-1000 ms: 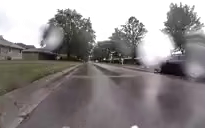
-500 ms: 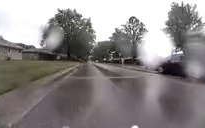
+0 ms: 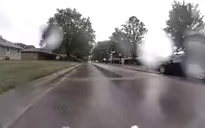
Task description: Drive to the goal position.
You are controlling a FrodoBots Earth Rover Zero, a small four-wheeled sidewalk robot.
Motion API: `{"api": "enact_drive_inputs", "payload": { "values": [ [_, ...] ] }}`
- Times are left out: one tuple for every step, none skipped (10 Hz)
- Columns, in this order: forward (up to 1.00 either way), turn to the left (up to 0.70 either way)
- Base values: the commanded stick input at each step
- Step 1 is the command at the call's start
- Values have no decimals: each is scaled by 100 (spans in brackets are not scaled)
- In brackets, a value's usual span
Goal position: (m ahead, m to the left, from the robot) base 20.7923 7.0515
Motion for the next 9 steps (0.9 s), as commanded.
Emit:
{"api": "enact_drive_inputs", "payload": {
  "values": [
    [50, -1],
    [50, -1],
    [50, -1],
    [50, -1],
    [50, 3],
    [50, 36],
    [50, 49],
    [50, 45],
    [50, 6]
  ]
}}
